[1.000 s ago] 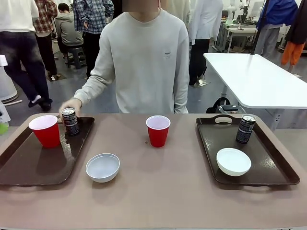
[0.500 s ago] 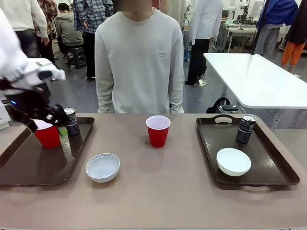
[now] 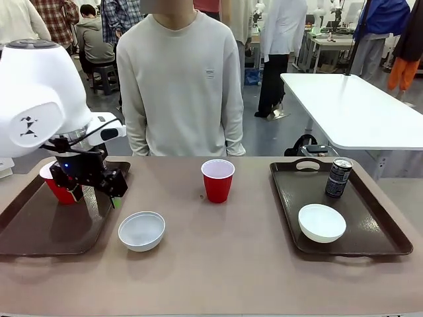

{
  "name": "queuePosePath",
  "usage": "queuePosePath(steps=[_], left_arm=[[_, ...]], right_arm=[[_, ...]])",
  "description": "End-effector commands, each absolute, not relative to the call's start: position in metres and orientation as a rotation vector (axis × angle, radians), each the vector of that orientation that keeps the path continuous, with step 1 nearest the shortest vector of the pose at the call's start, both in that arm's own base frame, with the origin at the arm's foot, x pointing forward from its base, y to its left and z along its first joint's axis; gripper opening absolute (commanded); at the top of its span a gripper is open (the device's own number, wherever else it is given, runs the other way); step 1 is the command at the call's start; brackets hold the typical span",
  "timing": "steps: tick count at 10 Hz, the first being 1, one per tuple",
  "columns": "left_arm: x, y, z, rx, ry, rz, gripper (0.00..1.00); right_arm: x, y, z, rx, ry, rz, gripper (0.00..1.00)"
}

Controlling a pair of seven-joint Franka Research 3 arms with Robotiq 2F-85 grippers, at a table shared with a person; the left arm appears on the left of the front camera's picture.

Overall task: Prepare tableware on both trays.
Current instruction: Pick up a Picnic Bowl from the table and place it on a Handle tray.

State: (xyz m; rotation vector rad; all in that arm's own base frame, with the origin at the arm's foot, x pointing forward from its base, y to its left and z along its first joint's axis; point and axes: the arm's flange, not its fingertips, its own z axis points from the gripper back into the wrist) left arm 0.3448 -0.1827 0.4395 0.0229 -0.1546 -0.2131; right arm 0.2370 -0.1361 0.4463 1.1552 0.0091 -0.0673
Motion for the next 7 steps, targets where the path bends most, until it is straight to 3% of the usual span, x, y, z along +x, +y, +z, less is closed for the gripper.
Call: queuePosePath(steps=[1,5,7], left_arm=[[0.341,-0.173,0.451,0.033,-0.170,-0.196,1.00],[0.362,-0.208,0.379,-0.018,-0.019,-0.279,1.00],[0.364,-0.208,0.365,-0.080,-0.012,-0.277,1.00]], right_arm=[[0.235,-0.136,0.448,1.169,0.001,-0.063,1.00],[0.235,-0.136,0.448,1.169,0.001,-0.063,1.00],[0.235,-0.136,0.448,1.169,0.001,-0.063,1.00]])
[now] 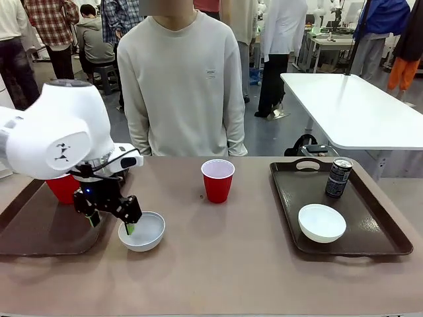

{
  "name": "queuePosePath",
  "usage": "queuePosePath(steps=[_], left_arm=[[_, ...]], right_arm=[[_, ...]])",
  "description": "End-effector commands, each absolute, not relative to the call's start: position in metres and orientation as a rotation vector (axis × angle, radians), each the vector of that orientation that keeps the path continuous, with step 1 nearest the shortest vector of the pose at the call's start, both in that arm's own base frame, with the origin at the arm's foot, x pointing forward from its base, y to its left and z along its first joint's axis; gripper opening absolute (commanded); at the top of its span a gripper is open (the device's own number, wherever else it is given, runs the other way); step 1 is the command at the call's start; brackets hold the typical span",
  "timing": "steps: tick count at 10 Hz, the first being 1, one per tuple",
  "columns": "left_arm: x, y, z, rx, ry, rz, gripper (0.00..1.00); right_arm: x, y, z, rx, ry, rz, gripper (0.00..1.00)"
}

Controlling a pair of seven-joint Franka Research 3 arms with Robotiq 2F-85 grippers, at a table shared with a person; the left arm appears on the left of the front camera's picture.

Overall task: Prepare tableware on both trays.
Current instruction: Pick up a Picnic Bowl from the table and place it on a Handle tray.

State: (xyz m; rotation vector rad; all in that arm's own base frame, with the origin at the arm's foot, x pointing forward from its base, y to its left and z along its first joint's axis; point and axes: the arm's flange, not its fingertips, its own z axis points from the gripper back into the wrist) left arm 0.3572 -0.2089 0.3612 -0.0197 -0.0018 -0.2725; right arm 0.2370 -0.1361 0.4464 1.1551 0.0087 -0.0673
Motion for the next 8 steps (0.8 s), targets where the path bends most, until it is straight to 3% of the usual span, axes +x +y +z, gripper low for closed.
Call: queuePosePath(steps=[1,5,6,7,8], left_arm=[[0.365,-0.207,0.358,-0.095,-0.018,-0.287,1.00],[0.368,-0.205,0.339,-0.125,-0.054,-0.230,1.00],[0.368,-0.207,0.338,-0.112,-0.067,-0.229,0.44],[0.367,-0.207,0.336,-0.109,-0.070,-0.227,0.44],[0.367,-0.207,0.336,-0.109,-0.074,-0.230,0.00]], right_arm=[[0.235,-0.136,0.448,1.169,0.001,-0.063,1.00],[0.235,-0.136,0.448,1.169,0.001,-0.063,1.00],[0.235,-0.136,0.448,1.169,0.001,-0.063,1.00],[0.235,-0.136,0.448,1.169,0.001,-0.063,1.00],[0.235,-0.136,0.448,1.169,0.001,-0.063,1.00]])
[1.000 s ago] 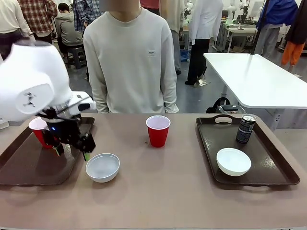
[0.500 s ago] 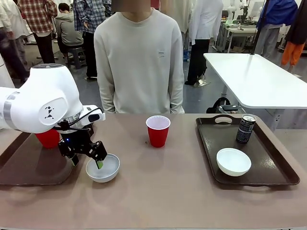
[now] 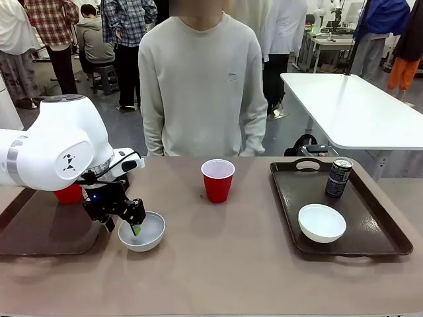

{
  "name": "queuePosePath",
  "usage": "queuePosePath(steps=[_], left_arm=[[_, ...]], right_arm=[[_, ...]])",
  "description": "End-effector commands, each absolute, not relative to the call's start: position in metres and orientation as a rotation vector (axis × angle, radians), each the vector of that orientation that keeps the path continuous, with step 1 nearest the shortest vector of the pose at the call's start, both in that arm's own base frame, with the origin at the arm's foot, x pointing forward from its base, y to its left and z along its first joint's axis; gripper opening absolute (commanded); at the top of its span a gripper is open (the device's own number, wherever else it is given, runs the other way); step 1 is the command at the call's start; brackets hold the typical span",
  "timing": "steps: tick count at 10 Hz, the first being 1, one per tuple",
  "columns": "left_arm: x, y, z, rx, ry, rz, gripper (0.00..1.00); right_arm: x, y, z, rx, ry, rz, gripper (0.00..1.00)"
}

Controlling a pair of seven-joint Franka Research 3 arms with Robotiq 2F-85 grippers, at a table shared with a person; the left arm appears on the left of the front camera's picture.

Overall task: Prepare tableware on both trays.
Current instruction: Pick up a Picnic Bowl from the table and place it on a Handle tray.

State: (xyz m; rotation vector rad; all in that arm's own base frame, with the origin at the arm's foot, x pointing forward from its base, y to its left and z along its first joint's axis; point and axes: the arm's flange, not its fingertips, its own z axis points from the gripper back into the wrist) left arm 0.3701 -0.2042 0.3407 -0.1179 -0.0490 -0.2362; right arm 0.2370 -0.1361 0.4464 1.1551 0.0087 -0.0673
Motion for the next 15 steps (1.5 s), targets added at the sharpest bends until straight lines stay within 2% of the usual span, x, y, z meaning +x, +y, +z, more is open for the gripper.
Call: queuePosePath(steps=[1,2,7,9,12,15], left_arm=[[0.368,-0.207,0.337,-0.110,-0.078,-0.229,0.40],[0.367,-0.206,0.337,-0.108,-0.081,-0.223,0.00],[0.367,-0.203,0.343,-0.098,-0.077,-0.216,0.00],[0.360,-0.192,0.382,-0.092,-0.048,-0.181,0.00],[0.334,-0.155,0.446,-0.135,-0.126,-0.136,0.00],[0.334,-0.113,0.452,-0.101,-0.102,-0.045,0.00]], right_arm=[[0.235,-0.136,0.448,1.169,0.001,-0.063,1.00],[0.235,-0.136,0.448,1.169,0.001,-0.063,1.00],[0.235,-0.136,0.448,1.169,0.001,-0.063,1.00],[0.235,-0.136,0.448,1.169,0.001,-0.063,1.00],[0.235,-0.136,0.448,1.169,0.001,-0.063,1.00],[0.235,-0.136,0.448,1.169,0.001,-0.063,1.00]])
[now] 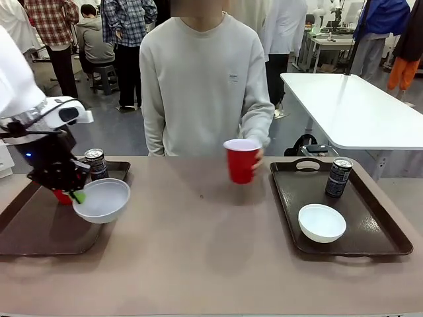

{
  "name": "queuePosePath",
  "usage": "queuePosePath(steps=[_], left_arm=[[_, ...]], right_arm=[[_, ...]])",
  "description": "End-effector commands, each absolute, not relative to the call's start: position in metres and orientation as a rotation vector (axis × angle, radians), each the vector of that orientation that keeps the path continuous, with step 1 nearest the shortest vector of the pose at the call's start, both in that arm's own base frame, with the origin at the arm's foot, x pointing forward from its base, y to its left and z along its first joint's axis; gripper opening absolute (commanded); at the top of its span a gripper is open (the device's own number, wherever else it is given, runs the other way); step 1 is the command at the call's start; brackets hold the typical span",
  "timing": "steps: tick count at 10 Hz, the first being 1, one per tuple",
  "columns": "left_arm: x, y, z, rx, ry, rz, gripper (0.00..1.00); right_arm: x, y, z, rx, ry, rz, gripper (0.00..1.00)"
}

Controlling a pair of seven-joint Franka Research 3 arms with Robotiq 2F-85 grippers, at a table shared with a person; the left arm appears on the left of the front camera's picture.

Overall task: Prepare tableware on both trays.
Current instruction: Pick up a Picnic Bowl from the table and place it on a Handle tray.

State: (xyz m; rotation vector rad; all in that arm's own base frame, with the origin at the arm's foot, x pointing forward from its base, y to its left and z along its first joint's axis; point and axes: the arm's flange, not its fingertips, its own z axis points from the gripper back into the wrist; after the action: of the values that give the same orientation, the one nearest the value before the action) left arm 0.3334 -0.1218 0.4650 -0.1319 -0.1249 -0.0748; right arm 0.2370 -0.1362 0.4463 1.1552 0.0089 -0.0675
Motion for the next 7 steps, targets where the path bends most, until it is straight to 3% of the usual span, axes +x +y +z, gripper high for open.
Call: queuePosePath(steps=[1,5,7], left_arm=[[0.336,-0.102,0.445,-0.026,-0.095,-0.026,0.00],[0.344,-0.066,0.422,0.184,-0.088,0.046,0.00],[0.358,-0.057,0.397,0.142,-0.049,0.071,0.00]], right_arm=[[0.235,-0.136,0.448,1.169,0.001,-0.063,1.00],[0.235,-0.136,0.448,1.169,0.001,-0.063,1.00],[0.235,-0.136,0.448,1.169,0.001,-0.063,1.00]])
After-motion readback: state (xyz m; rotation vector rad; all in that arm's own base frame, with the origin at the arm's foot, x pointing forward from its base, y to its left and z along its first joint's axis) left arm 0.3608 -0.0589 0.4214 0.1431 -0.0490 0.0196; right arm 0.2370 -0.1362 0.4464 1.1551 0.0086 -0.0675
